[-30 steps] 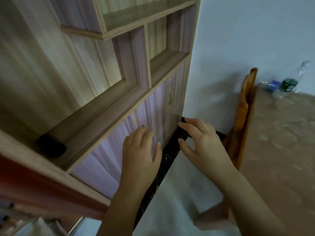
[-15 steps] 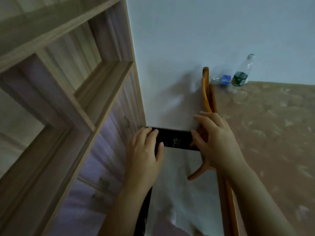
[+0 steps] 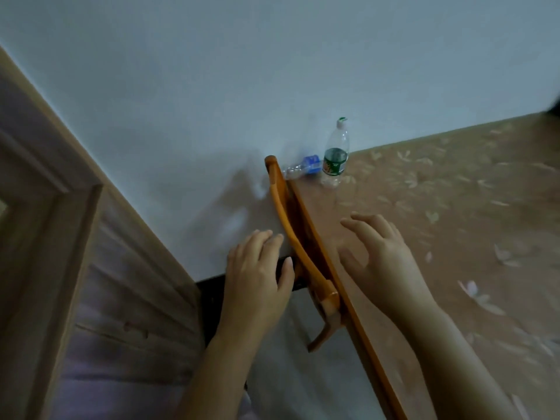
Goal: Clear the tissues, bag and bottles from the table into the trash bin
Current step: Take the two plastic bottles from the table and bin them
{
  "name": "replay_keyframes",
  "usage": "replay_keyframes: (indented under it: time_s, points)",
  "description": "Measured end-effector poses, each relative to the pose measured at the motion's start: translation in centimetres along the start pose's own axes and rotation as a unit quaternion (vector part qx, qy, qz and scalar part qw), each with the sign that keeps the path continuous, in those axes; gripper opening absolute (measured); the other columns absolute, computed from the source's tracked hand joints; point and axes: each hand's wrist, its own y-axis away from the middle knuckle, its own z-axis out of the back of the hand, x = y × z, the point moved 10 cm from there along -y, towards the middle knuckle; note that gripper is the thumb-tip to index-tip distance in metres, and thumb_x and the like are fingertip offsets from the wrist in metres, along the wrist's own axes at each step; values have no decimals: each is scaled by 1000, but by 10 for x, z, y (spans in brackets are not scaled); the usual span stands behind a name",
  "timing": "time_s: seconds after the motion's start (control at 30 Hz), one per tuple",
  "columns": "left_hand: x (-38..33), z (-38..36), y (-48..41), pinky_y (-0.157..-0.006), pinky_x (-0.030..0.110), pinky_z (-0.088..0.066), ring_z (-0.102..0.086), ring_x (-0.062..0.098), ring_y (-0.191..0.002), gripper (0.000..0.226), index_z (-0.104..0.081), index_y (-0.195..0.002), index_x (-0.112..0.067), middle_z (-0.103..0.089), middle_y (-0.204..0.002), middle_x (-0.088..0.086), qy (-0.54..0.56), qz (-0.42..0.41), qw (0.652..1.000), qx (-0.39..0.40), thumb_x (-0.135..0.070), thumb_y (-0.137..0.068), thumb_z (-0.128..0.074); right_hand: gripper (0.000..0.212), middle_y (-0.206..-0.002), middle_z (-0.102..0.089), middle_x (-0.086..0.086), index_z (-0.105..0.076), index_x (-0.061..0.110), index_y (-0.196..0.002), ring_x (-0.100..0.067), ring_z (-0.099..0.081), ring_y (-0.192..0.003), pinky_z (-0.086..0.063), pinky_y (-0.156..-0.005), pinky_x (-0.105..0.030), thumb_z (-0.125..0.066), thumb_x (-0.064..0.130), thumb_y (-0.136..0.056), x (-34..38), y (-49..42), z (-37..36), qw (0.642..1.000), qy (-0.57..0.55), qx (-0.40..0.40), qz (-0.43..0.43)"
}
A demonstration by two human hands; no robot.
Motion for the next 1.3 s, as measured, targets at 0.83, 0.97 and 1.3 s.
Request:
replay_keyframes:
  time_s: [0.83,0.97,1.3]
  points:
    - [89,-136,-279,-89,33,-44,-58,23,-103,43,-61,-110,-10,-64,-110,8,135,-172,964,151,-36,-84,-39,43,-114,-59,-11,-57,9,-117,-30,-54,-104,-42,-89,-42,-69,13,-76,-71,-216,-88,951,78,-118,-275]
    - [84,-172,-314,-86,33,-45,-57,25,-103,42,-60,-111,-7,-63,-111,12,128,-173,962,171,-32,-84,-41,54,-123,-51,-3,-43,19,-130,-21,-45,-112,-36,-90,-33,-65,23,-80,-114,-233,-107,932,11,-123,-342]
    - [87,-270,-356,-95,30,-41,-44,18,-117,42,-47,-126,-11,-49,-130,8,128,-125,943,282,-25,-88,-55,80,-124,-35,11,-25,20,-139,-6,-34,-116,-30,-88,-26,-63,40,-71,-182,-257,-142,882,-122,-178,-419]
